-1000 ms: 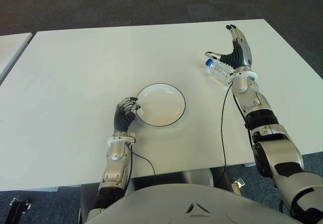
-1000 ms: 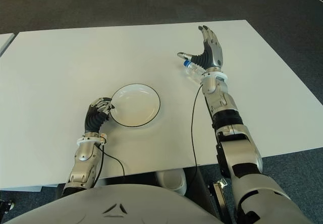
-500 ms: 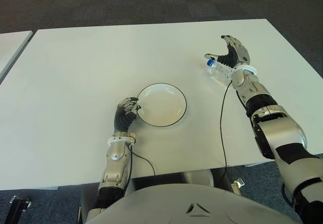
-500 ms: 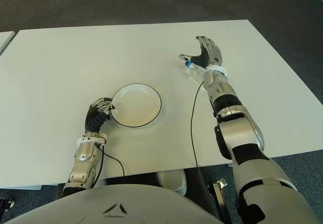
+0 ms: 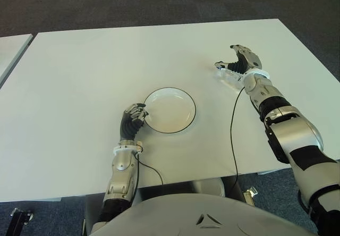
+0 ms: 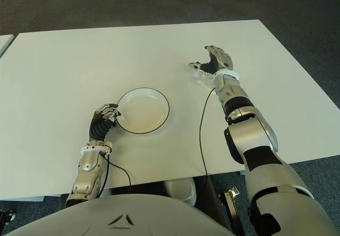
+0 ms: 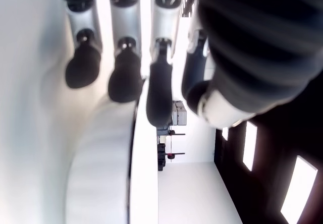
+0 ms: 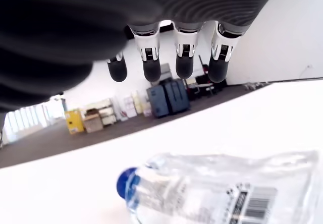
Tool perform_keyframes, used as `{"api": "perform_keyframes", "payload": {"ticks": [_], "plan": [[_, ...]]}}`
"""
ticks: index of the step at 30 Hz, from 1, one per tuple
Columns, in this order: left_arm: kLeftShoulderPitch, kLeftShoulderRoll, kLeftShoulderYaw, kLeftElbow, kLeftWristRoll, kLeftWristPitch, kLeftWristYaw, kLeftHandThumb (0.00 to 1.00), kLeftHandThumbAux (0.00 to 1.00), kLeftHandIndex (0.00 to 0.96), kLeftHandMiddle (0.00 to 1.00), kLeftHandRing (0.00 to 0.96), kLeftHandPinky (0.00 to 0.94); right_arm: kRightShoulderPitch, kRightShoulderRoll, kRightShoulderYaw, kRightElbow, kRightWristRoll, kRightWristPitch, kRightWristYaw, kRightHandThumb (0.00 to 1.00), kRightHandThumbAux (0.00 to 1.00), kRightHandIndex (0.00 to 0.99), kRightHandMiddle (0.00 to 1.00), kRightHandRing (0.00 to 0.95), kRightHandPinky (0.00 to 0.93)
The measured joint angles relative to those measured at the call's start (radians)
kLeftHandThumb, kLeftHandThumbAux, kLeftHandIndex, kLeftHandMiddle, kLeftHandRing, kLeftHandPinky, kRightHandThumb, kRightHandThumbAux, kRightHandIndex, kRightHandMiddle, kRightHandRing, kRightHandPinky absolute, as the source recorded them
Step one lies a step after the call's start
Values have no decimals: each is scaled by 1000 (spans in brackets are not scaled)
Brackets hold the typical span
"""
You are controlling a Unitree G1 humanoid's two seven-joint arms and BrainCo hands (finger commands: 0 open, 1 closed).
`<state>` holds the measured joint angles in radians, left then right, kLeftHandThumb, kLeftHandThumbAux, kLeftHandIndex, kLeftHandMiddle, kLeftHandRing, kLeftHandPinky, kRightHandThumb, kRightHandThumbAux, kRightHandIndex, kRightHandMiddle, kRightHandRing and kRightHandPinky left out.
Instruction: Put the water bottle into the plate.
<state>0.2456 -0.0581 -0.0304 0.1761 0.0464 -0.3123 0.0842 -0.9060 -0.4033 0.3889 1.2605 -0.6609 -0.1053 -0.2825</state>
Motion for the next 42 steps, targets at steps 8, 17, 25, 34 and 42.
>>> {"api": "perform_keyframes", "payload": {"ticks": [8,17,25,34,42], "plan": [[10,1,-10,-11,-3,0,-10,835,679,399,573,752,741,-2,17,38,28,-4,25,48,449,311,0,0,0,0],[21,1,-17,-23,-9,1,-20,835,679,399,572,755,750,-2,25,66,46,-5,42,79,429,336,0,0,0,0],[34,1,-24,-38,-9,1,-20,835,678,402,575,764,754,-1,27,69,58,-1,57,96,387,409,0,0,0,0],[45,2,-28,-53,-12,1,-40,836,677,404,572,759,742,2,27,50,64,20,62,101,312,479,0,0,0,0],[47,1,-31,-58,-20,2,-56,836,677,405,571,756,740,15,27,20,65,45,64,101,277,506,0,0,0,0]]}}
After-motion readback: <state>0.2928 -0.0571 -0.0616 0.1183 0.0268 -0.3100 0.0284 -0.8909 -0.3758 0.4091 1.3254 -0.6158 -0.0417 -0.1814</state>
